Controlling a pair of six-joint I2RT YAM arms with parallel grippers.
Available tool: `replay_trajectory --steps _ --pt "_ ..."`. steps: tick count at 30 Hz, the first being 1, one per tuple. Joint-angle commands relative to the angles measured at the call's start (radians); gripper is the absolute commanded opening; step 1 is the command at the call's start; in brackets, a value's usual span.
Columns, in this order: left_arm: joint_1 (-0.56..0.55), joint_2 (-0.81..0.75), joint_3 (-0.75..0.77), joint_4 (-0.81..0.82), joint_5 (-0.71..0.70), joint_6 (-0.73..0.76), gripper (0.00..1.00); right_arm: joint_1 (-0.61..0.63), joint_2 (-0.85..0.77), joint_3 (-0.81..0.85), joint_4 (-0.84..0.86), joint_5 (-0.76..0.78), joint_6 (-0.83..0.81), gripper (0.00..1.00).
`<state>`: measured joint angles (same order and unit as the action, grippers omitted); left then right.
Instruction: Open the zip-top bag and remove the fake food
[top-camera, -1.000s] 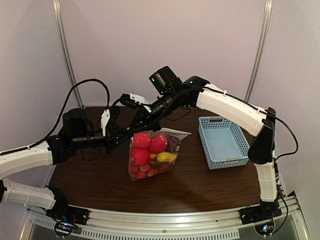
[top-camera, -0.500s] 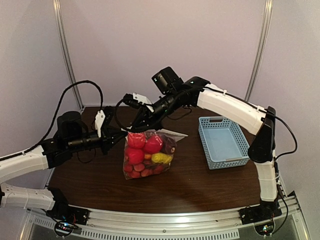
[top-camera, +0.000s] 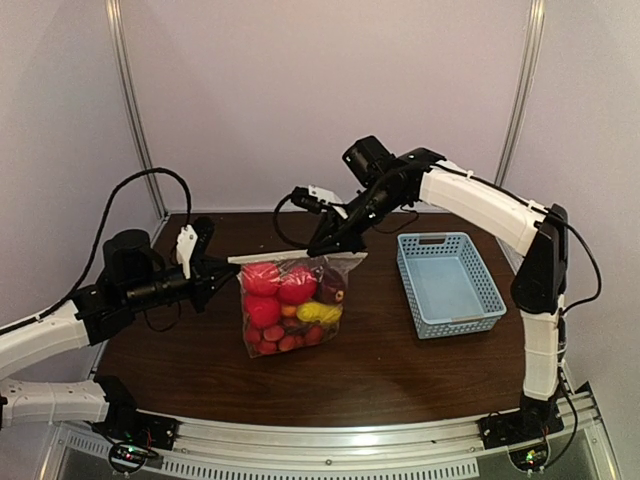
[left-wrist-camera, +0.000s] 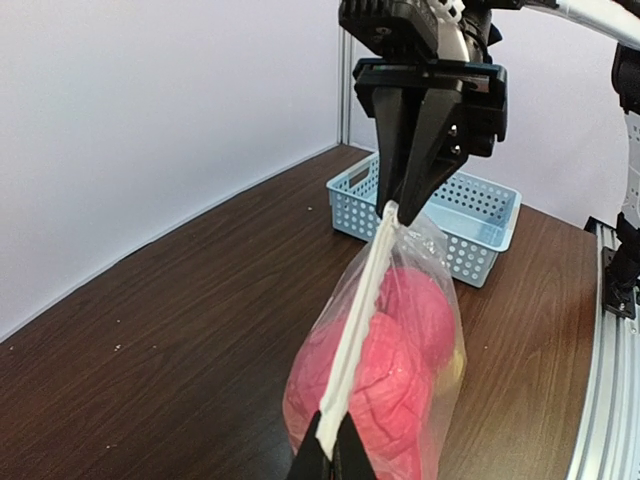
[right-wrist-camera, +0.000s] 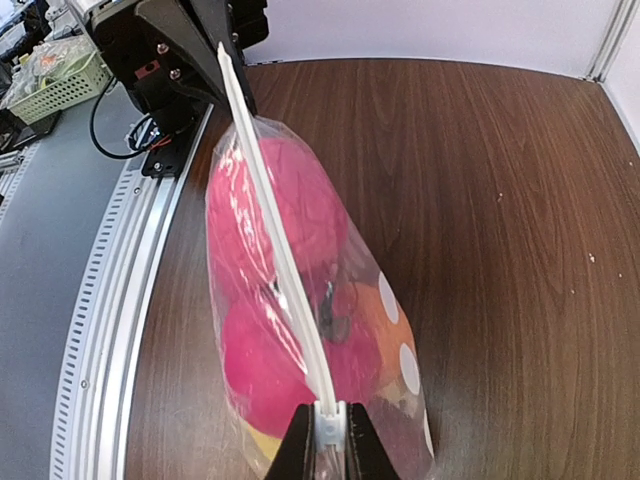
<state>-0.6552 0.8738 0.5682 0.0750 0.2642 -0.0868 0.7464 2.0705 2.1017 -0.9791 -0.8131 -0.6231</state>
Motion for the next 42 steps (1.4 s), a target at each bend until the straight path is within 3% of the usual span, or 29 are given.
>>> replay_trajectory --steps 1,11,42 --pt "0.040 -0.048 -0.010 0.020 -0.041 0.013 0.00 -0.111 -0.080 -0.046 -0.108 0.103 -0.031 0.00" --pt "0.052 -0.039 -0.011 0.028 -0.021 -0.002 0.00 -0.182 -0.100 -0.063 -0.128 0.132 -0.058 0.00" --pt "0.081 -0.045 -0.034 0.037 -0.008 -0.004 0.00 -0.231 -0.056 -0.068 -0.186 0.173 -0.134 0.02"
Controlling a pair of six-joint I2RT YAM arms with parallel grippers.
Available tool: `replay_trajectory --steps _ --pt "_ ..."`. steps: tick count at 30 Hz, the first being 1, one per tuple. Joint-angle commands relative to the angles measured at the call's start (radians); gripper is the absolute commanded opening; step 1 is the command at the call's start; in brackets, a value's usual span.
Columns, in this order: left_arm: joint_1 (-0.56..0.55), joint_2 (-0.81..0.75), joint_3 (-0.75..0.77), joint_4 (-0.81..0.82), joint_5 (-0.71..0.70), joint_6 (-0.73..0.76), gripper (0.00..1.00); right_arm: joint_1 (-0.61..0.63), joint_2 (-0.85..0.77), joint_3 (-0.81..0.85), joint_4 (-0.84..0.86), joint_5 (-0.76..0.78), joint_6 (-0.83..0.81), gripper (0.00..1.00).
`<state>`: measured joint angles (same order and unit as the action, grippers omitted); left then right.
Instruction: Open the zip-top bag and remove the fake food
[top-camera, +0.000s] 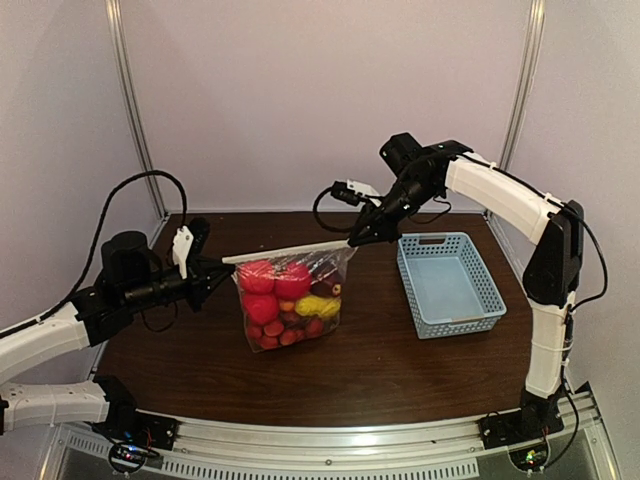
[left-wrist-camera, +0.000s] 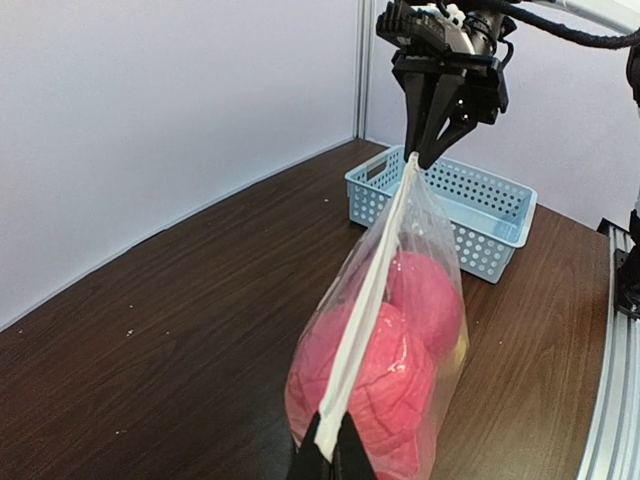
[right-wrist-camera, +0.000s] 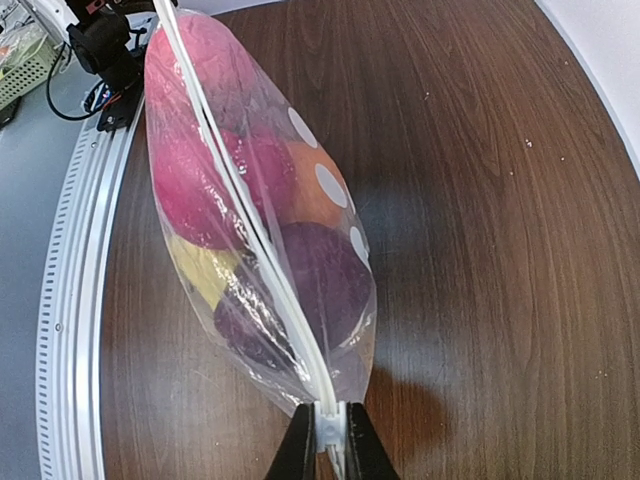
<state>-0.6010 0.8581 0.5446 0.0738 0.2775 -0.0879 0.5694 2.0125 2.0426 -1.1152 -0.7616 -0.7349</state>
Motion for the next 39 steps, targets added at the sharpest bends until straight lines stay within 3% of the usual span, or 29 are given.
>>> replay_trajectory --steps 1,3,9,13,20,27,34,39 --pt "0.027 -0.026 -0.011 0.039 -0.017 -0.003 0.00 -0.053 0.002 -0.008 -0.049 0.115 -0.025 0.03" --pt "0.027 -0.019 -0.011 0.043 -0.005 -0.005 0.00 -0.052 0.001 0.003 -0.052 0.099 -0.028 0.04" --pt "0.027 0.006 -0.022 0.088 0.058 -0.003 0.00 -0.015 -0.001 0.061 -0.066 0.047 -0.042 0.32" --pt "0.027 0.032 -0.023 0.125 0.139 -0.002 0.00 0.048 0.029 0.093 -0.010 0.057 0.001 0.41" --pt "0.027 0.061 -0.011 0.108 0.208 0.002 0.00 0.115 0.125 0.216 0.147 0.091 0.161 0.44" --pt "0.027 0.043 -0.016 0.111 0.200 -0.004 0.00 0.161 0.171 0.244 0.083 0.031 0.124 0.49" --pt "0.027 0.037 -0.015 0.106 0.190 -0.001 0.00 0.165 0.190 0.224 0.095 0.075 0.131 0.38" --pt "0.027 0.029 -0.015 0.094 0.181 -0.003 0.00 0.164 0.176 0.229 0.068 0.043 0.121 0.45"
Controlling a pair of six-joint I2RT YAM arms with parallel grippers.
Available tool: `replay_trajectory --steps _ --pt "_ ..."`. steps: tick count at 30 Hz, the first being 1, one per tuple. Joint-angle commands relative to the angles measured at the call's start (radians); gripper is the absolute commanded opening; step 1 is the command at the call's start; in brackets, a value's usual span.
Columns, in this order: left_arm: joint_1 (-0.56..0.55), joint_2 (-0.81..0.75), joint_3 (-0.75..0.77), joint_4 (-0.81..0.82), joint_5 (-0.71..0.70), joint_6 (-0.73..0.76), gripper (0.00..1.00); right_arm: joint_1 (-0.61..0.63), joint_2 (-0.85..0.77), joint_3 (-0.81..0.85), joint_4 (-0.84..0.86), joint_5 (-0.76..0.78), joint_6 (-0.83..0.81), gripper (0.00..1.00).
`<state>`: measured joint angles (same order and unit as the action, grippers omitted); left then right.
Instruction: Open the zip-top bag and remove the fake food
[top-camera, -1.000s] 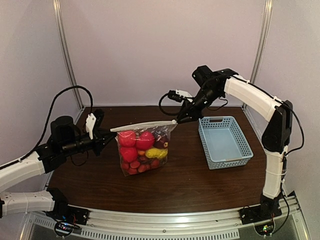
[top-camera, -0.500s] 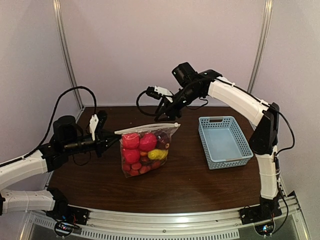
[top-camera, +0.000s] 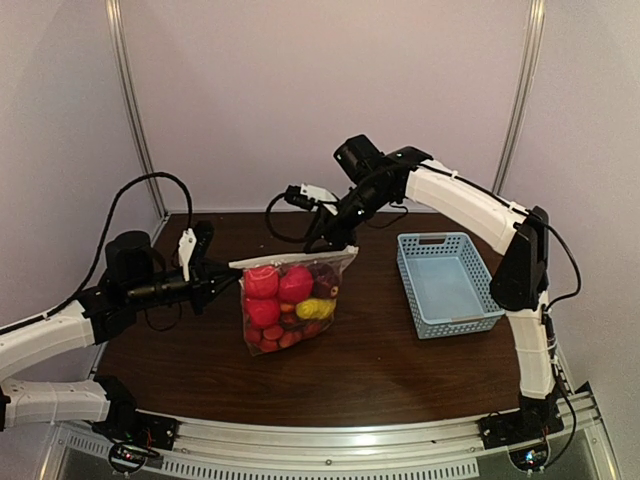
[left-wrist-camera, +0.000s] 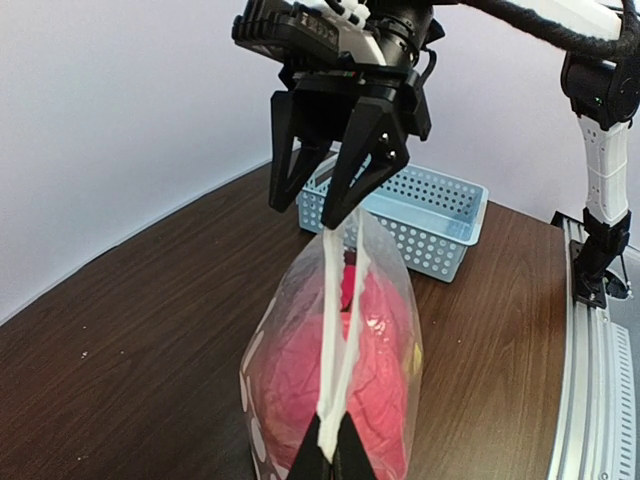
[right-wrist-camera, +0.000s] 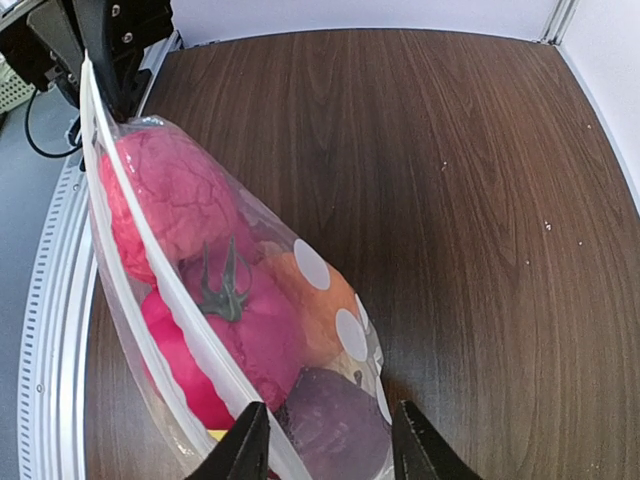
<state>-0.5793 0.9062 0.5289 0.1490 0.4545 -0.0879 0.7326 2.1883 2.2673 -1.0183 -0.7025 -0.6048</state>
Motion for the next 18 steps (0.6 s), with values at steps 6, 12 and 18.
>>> replay_trajectory --steps 6,12,18 --pt "0.006 -0.027 -0.001 0.016 0.004 -0.006 0.00 0.000 -0.057 -0.017 -0.047 -0.077 -0.044 0.51" --pt "0.006 -0.033 -0.004 0.019 0.004 -0.007 0.00 0.001 -0.056 -0.049 -0.034 -0.056 -0.035 0.51" --pt "0.006 -0.038 0.001 0.003 0.002 -0.001 0.00 0.001 -0.015 -0.033 0.018 0.014 0.018 0.33"
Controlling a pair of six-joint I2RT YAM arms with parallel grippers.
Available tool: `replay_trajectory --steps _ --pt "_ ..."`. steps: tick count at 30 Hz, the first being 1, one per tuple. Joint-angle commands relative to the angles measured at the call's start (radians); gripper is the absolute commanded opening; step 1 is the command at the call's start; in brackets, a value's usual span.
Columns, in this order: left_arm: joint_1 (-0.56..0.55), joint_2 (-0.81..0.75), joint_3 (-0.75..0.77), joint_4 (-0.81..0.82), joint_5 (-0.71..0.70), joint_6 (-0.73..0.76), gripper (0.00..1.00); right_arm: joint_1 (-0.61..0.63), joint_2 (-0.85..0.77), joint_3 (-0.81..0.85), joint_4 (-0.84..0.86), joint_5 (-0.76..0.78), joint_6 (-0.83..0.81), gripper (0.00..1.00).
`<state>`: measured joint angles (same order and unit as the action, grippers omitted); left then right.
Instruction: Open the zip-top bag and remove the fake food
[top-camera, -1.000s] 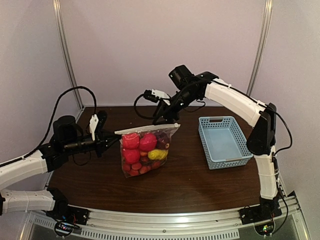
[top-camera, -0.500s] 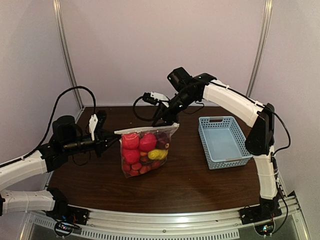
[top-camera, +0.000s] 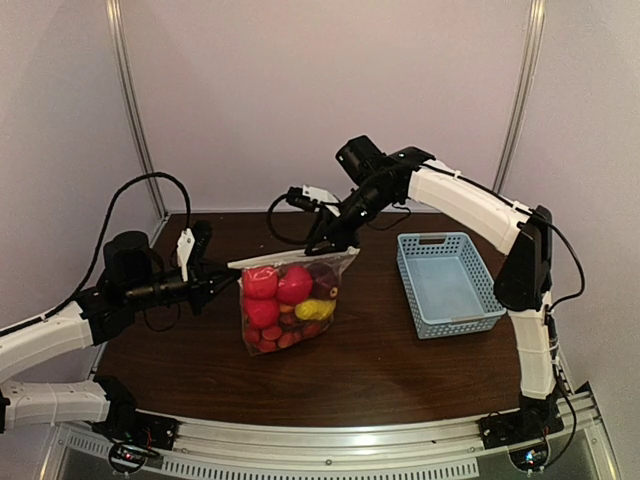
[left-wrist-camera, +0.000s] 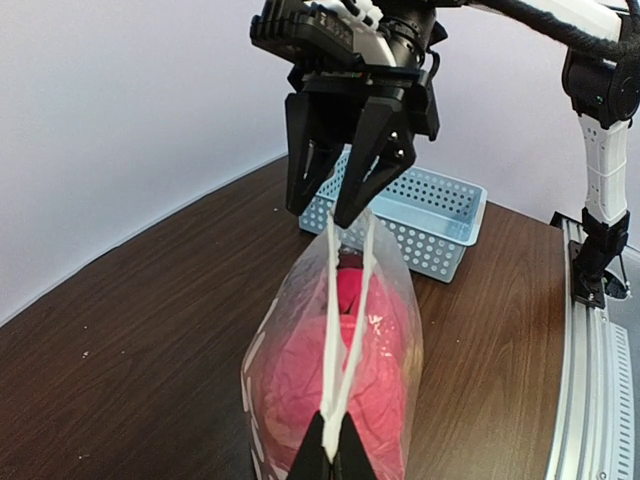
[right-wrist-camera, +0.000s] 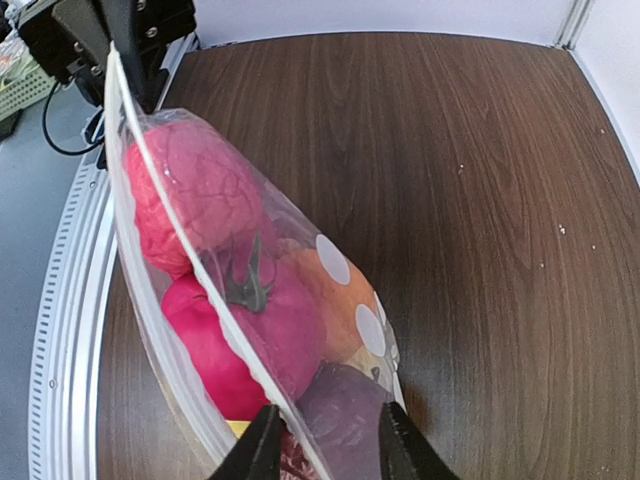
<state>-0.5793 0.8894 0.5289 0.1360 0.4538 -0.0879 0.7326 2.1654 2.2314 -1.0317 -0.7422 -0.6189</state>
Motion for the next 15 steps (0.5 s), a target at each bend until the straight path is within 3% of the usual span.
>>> replay_trajectory --steps 1,4,6,9,13,15 --pt "0.006 -0.025 0.003 0.013 0.001 -0.001 0.00 0.001 0.016 0.011 0.026 0.064 0.027 0.29" --pt "0.006 -0.036 0.013 -0.005 -0.015 -0.011 0.00 0.001 0.031 0.036 0.010 0.065 0.014 0.11" --pt "0.006 -0.031 0.047 -0.043 -0.024 -0.032 0.09 0.001 0.025 0.048 0.019 0.053 0.021 0.00" --pt "0.006 -0.014 0.110 -0.109 0.011 -0.032 0.13 0.004 0.020 0.084 0.024 0.032 0.027 0.00" --pt "0.006 -0.005 0.123 -0.131 0.001 -0.025 0.08 0.008 0.020 0.096 0.008 0.012 0.016 0.00" --pt "0.006 -0.005 0.123 -0.131 -0.015 -0.038 0.16 0.008 0.020 0.095 0.007 0.012 0.014 0.00"
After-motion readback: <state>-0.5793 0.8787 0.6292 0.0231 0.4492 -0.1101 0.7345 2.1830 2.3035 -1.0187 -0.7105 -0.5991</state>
